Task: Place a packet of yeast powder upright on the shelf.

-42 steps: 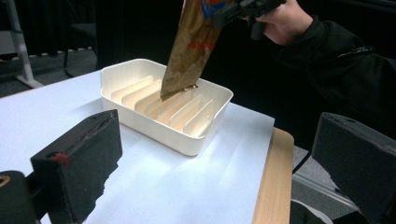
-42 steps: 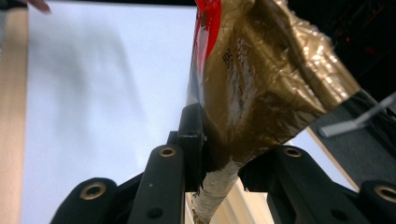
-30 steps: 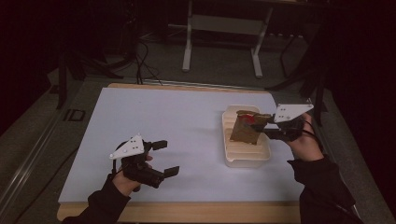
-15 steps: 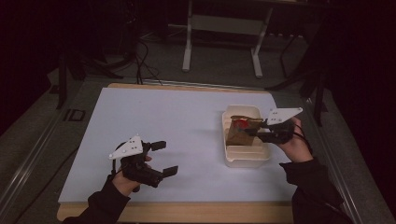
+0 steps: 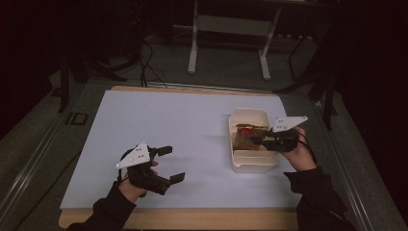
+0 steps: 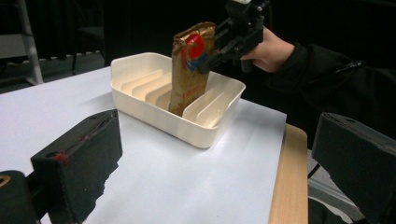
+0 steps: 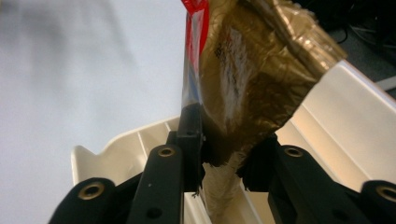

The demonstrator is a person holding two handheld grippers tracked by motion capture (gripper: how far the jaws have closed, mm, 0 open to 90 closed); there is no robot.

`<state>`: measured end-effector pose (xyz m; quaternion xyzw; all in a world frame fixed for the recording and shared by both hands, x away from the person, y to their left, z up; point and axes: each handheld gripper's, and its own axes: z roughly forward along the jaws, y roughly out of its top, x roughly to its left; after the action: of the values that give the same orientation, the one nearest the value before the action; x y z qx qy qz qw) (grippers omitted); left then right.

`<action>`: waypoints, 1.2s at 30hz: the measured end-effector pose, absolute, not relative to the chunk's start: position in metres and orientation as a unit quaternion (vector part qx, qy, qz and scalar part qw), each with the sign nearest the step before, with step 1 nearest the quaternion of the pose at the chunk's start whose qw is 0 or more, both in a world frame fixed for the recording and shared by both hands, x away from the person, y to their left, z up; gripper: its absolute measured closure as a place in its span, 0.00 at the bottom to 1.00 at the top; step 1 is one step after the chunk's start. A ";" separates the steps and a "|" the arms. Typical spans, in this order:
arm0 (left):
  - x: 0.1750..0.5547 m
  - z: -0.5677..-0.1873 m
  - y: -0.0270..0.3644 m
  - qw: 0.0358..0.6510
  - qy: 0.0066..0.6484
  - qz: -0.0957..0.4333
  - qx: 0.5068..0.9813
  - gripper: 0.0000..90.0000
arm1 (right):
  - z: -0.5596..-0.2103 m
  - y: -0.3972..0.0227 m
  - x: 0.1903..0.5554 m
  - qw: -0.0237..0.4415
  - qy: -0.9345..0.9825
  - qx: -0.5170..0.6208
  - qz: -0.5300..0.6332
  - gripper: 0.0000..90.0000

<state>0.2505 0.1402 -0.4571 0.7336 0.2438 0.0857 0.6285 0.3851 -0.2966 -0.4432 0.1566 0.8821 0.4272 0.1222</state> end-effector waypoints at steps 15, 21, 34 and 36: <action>0.248 -0.461 0.149 0.625 0.241 0.102 0.736 0.03 | -0.426 -0.297 0.374 0.143 0.861 0.250 0.420 0.44; 0.245 -0.459 0.153 0.625 0.245 0.109 0.733 0.03 | -0.410 -0.301 0.363 0.167 0.847 0.261 0.433 0.36; 0.243 -0.468 0.155 0.606 0.246 0.115 0.747 0.03 | -0.370 -0.289 0.325 0.163 0.821 0.251 0.486 0.33; 0.242 -0.469 0.156 0.605 0.247 0.115 0.748 0.03 | -0.366 -0.284 0.319 0.161 0.818 0.249 0.493 0.33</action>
<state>0.2418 0.1558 -0.4695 0.7477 0.2475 0.1145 0.6054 0.3192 -0.2841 -0.3658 0.2490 0.8180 0.4930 0.1606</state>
